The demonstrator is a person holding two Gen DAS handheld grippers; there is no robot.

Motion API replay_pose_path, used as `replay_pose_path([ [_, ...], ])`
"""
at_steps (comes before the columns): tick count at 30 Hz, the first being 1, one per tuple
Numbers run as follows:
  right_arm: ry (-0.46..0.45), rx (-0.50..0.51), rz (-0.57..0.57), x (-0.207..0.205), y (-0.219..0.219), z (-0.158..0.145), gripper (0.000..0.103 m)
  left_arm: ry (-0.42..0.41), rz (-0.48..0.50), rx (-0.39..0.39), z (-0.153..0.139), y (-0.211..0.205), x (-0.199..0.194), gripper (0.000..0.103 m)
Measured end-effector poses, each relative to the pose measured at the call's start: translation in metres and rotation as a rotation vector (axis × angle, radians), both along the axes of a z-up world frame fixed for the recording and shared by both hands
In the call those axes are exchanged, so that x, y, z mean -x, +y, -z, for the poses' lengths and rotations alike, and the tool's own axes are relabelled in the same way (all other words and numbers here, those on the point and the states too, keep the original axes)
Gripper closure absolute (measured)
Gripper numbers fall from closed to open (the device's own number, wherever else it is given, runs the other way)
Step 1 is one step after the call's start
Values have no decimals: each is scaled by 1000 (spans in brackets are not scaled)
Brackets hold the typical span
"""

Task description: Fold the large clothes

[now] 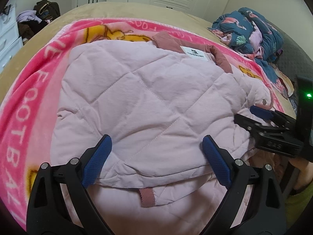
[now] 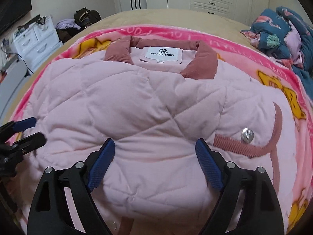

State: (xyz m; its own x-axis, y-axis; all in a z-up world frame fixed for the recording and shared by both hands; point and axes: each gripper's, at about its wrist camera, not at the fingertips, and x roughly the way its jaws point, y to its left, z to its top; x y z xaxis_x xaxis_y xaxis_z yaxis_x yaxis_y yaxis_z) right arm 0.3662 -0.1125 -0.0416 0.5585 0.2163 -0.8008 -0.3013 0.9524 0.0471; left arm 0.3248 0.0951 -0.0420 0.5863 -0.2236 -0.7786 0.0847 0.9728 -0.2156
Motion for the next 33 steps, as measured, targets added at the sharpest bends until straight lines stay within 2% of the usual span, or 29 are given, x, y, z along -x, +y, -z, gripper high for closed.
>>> replay_pose_path([
  [6, -4, -21, 10, -2, -2, 1, 16, 2, -1, 2, -1, 0, 0, 16],
  [16, 10, -140, 9, 19, -19, -21, 16, 11, -7, 12, -8, 4, 0, 15],
  [20, 3, -173, 18, 27, -25, -29, 10, 12, -7, 11, -11, 4, 1, 12],
  [22, -2, -189, 28, 31, -29, -33, 9, 11, -9, 4, -14, 3, 4, 9],
  [33, -52, -240, 43, 53, -48, -63, 4, -38, -38, -20, -45, 3, 21, 9],
])
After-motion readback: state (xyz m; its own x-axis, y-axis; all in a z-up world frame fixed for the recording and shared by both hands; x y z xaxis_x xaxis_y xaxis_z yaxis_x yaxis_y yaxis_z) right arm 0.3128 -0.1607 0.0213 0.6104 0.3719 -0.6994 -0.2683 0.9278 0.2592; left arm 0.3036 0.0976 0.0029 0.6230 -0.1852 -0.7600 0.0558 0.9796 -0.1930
